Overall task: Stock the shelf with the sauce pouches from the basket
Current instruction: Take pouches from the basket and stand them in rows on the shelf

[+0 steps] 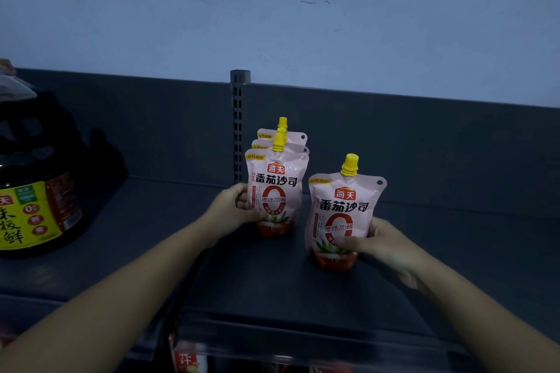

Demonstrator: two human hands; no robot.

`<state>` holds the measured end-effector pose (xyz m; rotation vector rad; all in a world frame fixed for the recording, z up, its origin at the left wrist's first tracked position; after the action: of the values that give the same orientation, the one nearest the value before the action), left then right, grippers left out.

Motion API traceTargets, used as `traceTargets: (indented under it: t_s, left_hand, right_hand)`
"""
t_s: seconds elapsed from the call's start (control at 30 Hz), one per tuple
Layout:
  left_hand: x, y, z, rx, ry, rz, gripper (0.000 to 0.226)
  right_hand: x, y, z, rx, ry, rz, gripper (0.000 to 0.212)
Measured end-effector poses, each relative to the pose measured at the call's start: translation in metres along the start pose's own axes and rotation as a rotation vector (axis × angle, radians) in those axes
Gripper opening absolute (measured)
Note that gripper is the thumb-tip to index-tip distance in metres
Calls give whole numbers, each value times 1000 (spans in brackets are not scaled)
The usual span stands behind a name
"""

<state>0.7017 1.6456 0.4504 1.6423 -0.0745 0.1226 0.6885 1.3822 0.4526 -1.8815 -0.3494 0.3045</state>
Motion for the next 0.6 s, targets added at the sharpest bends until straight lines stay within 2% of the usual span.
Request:
traceTargets:
  t_s: [0.07,0.17,0.27,0.33,0.47,0.53,0.6]
  left_hand:
    - [-5,-1,-4,34,21,-17,44]
    - [-14,2,-13,95,169,2,39]
    - [-33,14,-13,14,252,212,20]
    - [-46,21,-8,-44,119,284,17]
    - [-62,17,10,-68,-290,79,58]
    - [-64,10,11,-28,-329,71,58]
    - [-63,5,5,-1,-272,84,53]
  right_hand:
    - [-2,2,0,-38,-25,14,34]
    - [-4,-1,2,-57,27,-9,35]
    - [-1,-5,16,-22,28,-36,31]
    - [3,-10,32,-15,13,-53,30]
    - [14,-25,61,-101,-11,-144,29]
    - [20,-28,73,-133,-32,-166,31]
    - [26,-28,83,-140,-41,-163,32]
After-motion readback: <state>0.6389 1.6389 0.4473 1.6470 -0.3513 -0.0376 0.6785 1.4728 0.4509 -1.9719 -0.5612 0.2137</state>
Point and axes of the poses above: each hand's wrist, its own x-axis towards the middle knuckle, its own z-axis out of the palm, y = z × x, the point moved 3 cm from there along x, towards the middle knuckle, and after that the axes turned 14 degrees about -x, right-handed, at the moved point
